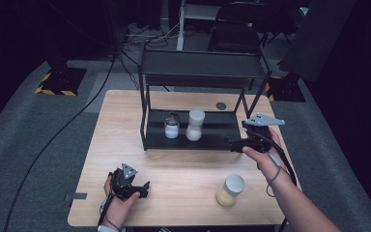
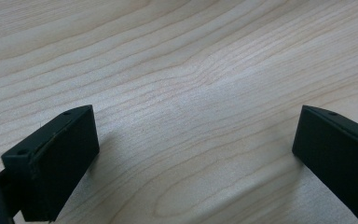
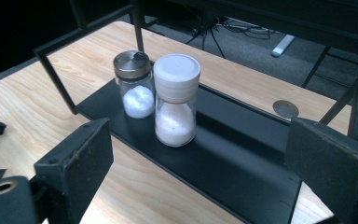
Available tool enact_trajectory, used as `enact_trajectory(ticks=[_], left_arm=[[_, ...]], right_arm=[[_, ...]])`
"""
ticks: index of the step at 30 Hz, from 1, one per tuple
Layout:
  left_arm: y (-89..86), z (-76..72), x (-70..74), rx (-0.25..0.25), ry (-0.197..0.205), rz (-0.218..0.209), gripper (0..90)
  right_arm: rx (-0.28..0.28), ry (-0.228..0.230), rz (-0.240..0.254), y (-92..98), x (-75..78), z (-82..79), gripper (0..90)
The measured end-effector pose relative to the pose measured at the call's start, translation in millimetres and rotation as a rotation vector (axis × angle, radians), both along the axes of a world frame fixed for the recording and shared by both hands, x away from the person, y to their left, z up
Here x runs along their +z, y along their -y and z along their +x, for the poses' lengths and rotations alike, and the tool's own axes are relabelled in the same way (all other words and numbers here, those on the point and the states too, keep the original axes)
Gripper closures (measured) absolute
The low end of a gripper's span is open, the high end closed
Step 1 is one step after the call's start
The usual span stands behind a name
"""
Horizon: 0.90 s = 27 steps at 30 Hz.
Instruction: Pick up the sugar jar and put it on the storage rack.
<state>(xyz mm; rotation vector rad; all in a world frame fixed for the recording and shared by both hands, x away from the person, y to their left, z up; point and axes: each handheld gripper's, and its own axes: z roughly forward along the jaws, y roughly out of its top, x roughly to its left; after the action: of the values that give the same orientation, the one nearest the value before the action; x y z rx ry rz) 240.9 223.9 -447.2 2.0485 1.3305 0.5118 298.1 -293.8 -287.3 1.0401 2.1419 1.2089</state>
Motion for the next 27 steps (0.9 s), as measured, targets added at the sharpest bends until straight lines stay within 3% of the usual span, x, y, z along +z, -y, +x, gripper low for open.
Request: enact_trajectory(ticks=[7, 14, 27], left_arm=[[0.1, 0.0, 0.0, 0.000, 0.000, 0.000, 0.4], [0.4, 0.1, 0.0, 0.001, 0.000, 0.001, 0.3], [0.4, 0.1, 0.1, 0.000, 0.000, 0.002, 0.3]], right_arm=[[0.029, -0.003, 0.032, 12.1, -1.8, -23.3, 7.2], [0.050, -0.009, 0.029, 18.4, -3.6, -43.2, 7.2], [0.077, -0.020, 0.053, 30.6, -14.3, -71.2, 7.2]])
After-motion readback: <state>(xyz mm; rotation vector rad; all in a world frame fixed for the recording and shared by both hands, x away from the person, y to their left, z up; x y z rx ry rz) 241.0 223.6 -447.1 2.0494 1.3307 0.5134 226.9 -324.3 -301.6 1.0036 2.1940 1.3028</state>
